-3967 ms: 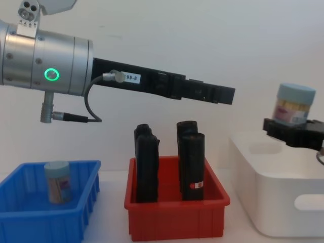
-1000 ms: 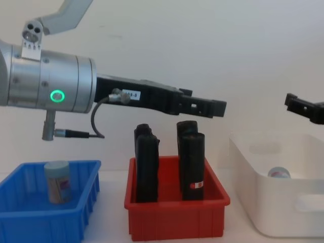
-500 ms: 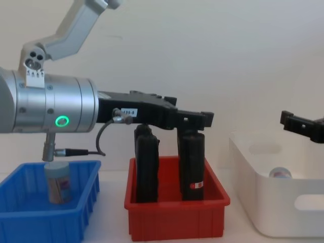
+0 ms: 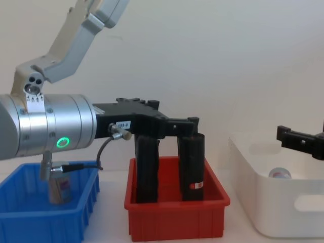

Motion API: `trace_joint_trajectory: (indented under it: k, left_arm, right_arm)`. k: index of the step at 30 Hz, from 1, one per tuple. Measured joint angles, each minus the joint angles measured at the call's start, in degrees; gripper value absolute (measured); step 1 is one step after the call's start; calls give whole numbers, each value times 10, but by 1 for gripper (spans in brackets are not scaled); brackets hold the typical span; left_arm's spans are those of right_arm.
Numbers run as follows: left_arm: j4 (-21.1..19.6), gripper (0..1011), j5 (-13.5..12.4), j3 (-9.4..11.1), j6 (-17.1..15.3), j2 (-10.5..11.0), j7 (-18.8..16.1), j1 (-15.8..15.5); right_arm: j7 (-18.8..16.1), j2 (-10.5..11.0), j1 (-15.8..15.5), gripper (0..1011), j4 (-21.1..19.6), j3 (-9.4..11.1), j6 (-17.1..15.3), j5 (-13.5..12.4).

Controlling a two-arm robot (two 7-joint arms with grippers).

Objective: Pick the cotton swabs from the blue box and place them into the white box.

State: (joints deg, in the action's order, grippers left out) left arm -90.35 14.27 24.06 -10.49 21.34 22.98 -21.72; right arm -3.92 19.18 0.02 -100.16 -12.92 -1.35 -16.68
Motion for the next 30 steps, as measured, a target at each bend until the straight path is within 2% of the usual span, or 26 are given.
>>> trace_joint_trajectory:
  k: [5,16,18,23,30]
  left_arm:
    - [-5,1004,-5,4,17,1,-39,15]
    - [-16,1004,-16,11,55,3,-125,46]
    - [-17,1004,-17,12,57,3,-131,48]
    - [-23,1004,-23,16,77,5,-176,65]
    - [-27,1004,-27,19,91,6,-211,77]
  right_arm:
    - [1,2,-8,1002,-10,-1,-6,2]
    - [1,2,-9,1002,-11,0,-6,2]
    - [1,2,-9,1002,-11,0,-6,2]
    - [1,2,-9,1002,-11,0,-6,2]
    - [1,2,-9,1002,-11,0,-6,2]
